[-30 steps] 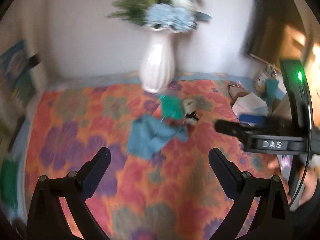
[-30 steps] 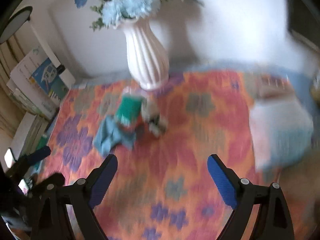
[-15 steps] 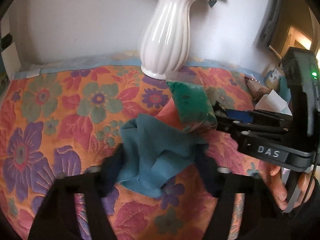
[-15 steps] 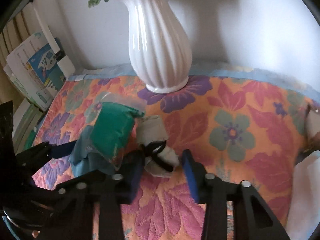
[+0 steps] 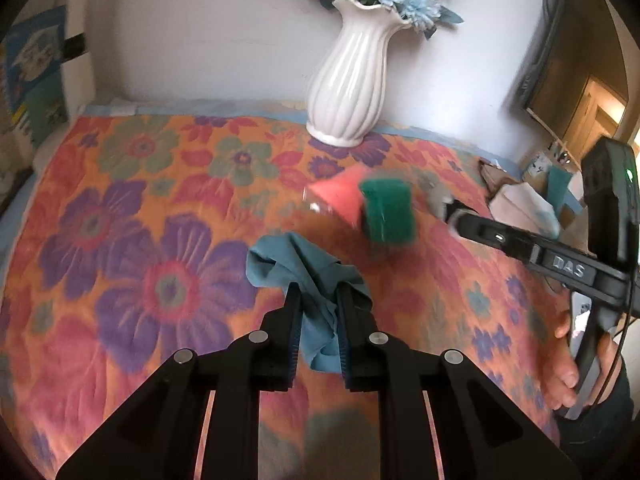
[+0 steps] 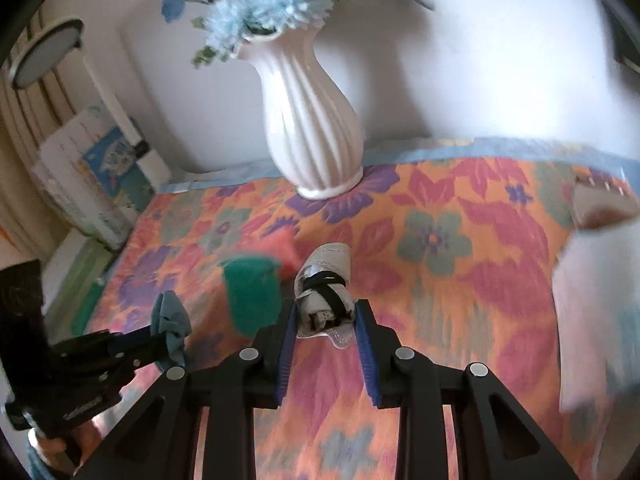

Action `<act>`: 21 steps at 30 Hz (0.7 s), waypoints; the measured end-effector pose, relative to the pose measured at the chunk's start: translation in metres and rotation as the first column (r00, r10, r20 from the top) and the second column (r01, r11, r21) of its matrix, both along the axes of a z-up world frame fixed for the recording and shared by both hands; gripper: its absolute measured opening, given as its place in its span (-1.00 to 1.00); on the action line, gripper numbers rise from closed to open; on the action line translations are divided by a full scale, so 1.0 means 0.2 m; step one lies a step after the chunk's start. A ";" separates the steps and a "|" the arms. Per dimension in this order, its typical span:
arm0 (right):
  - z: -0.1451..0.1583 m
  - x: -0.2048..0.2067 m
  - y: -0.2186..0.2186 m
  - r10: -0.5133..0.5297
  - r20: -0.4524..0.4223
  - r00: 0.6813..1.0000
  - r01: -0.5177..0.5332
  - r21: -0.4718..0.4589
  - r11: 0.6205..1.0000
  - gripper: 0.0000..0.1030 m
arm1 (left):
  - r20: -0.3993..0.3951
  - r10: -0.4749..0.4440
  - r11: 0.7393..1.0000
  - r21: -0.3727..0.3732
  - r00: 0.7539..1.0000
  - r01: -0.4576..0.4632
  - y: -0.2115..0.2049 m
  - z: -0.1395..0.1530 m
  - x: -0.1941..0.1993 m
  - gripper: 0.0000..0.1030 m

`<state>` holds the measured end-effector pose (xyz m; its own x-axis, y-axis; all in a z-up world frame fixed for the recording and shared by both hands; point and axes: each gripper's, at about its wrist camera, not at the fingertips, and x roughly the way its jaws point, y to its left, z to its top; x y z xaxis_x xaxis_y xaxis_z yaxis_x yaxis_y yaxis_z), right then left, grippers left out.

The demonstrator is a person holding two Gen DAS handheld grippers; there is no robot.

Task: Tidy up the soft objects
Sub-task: 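Grasp the blue cloth with the left tool while the right tool grasps the white sock item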

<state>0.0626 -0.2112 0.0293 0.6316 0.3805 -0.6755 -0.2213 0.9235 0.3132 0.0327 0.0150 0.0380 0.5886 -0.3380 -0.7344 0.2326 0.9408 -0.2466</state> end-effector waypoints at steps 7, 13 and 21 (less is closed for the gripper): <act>-0.05 -0.30 -0.03 0.045 -0.002 0.999 -0.045 -0.041 0.998 -0.45 | 0.049 0.056 0.997 0.050 0.997 -0.058 -0.01 -0.05 -0.10 -0.75; -0.15 -0.29 -0.07 0.023 -0.085 0.996 -0.025 -0.027 0.999 -0.22 | 0.033 0.057 0.990 0.125 0.998 -0.061 -0.05 -0.07 -0.08 0.08; -0.16 -0.26 -0.03 -0.068 -0.102 0.992 0.056 -0.119 0.991 0.75 | 0.055 0.090 0.970 0.223 0.994 -0.100 -0.09 -0.07 -0.06 0.78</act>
<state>0.0109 -0.2173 -0.0022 0.5741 0.2579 -0.7771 -0.1339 0.9659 0.2216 0.0215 -0.0036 0.0243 0.6434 -0.1073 -0.7580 0.1449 0.9893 -0.0170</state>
